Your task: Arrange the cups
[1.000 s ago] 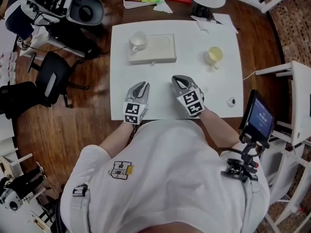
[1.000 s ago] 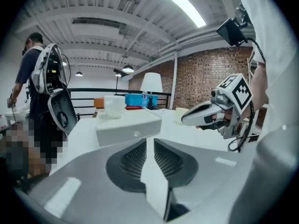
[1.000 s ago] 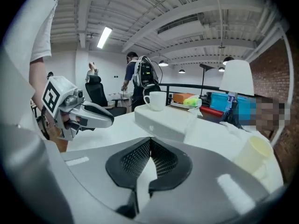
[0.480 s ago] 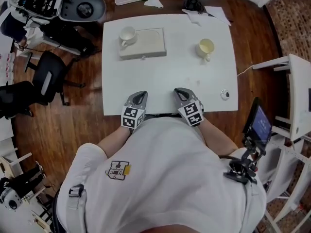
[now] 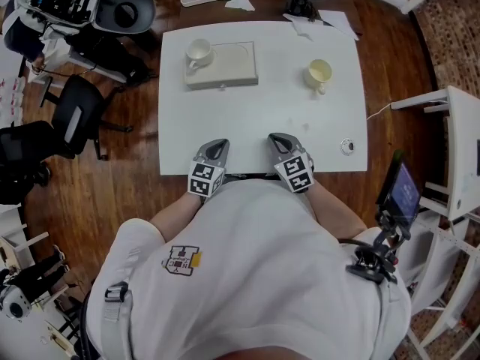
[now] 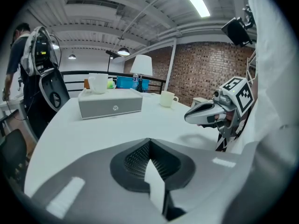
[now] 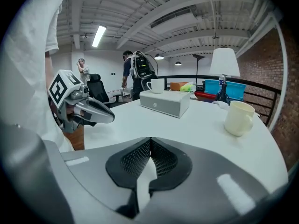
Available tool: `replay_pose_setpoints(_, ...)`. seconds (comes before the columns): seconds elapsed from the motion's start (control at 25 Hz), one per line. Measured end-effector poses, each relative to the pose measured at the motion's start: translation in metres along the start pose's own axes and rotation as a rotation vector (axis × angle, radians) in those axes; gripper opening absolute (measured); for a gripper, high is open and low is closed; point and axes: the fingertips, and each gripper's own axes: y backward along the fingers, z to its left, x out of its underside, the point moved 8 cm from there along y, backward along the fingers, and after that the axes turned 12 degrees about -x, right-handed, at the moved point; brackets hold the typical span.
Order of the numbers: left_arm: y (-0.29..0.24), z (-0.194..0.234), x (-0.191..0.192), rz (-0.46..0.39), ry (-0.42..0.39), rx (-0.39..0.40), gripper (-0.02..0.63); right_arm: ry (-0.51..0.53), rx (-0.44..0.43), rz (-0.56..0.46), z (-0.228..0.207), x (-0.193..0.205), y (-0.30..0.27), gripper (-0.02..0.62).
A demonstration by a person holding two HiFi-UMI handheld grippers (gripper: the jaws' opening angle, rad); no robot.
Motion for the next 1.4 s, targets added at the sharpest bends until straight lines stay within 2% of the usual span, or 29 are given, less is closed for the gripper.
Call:
replay_pose_setpoints(0.48, -0.002, 0.002, -0.004, -0.001, -0.009, -0.005, 0.000, -0.003, 0.023, -0.009, -0.006, -0.006, 0.001, 0.000)
replay_pose_setpoints(0.72, -0.002, 0.001, -0.010, -0.052, 0.021, 0.016, 0.000, -0.006, 0.031, -0.013, -0.007, -0.007, 0.001, 0.001)
replay_pose_setpoints(0.96, -0.008, -0.001, -0.015, -0.057, 0.015, 0.031, 0.000, -0.021, 0.052, -0.023, -0.010, -0.009, 0.003, 0.000)
replay_pose_setpoints(1.16, -0.030, -0.024, -0.031, -0.067, -0.024, 0.090, 0.000, -0.054, 0.111, -0.040, -0.027, -0.004, 0.020, 0.000)
replay_pose_setpoints(1.4, -0.070, -0.073, -0.062, -0.091, -0.094, 0.198, 0.000, -0.111, 0.225, -0.063, -0.065, 0.010, 0.057, 0.002)
